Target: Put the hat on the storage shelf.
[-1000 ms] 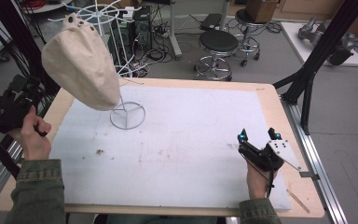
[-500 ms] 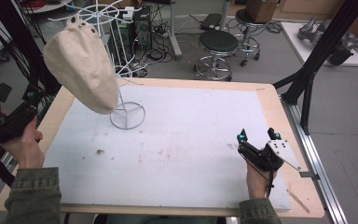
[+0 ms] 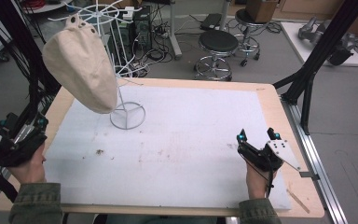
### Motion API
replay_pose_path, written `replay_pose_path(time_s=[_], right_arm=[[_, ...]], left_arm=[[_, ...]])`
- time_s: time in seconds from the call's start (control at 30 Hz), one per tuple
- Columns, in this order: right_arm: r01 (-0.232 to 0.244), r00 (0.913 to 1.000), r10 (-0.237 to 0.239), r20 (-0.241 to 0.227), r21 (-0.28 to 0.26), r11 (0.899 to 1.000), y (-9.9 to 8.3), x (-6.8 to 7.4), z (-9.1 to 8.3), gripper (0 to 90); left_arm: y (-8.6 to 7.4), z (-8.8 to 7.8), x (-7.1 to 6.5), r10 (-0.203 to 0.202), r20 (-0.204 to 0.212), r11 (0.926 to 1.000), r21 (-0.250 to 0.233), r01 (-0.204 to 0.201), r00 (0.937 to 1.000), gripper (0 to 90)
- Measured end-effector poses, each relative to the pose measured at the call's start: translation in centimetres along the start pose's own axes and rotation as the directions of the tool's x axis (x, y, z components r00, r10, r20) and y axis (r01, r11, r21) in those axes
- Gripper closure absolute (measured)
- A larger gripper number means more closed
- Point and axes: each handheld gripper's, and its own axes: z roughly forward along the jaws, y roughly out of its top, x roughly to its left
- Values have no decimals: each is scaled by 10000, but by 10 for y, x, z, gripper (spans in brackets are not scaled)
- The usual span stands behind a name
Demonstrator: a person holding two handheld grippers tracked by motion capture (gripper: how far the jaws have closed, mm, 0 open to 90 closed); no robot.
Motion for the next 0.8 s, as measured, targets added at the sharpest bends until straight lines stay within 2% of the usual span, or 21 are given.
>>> replay_pose_path(time_s=[0.07, 0.2, 0.27, 0.43, 0.6, 0.8], right_arm=[[-13, 10000, 13, 3, 29, 10000, 0, 0, 0, 54], [18, 10000, -18, -32, 30, 10000, 0, 1, 0, 53], [29, 10000, -29, -27, 34, 10000, 0, 1, 0, 53], [-12, 10000, 12, 5, 24, 10000, 0, 0, -1, 53], [-11, 10000, 11, -10, -16, 10000, 1, 1, -2, 53], [-80, 10000, 80, -21, -42, 10000, 1, 1, -4, 53]], left_arm=[[-10, -1, 2, -29, 33, 9997, 255, 28, 10000, 219], [-25, -2, 9, -460, -16, 9968, 652, 461, 9989, 219], [-33, -2, 10, -319, -83, 9959, 848, 325, 9995, 219], [-54, -4, 11, -299, -80, 9897, 1399, 308, 9995, 221], [-61, -5, 8, -298, 48, 9847, 1722, 285, 9995, 221], [-63, -8, 8, -391, 66, 9834, 1774, 373, 9992, 221]])
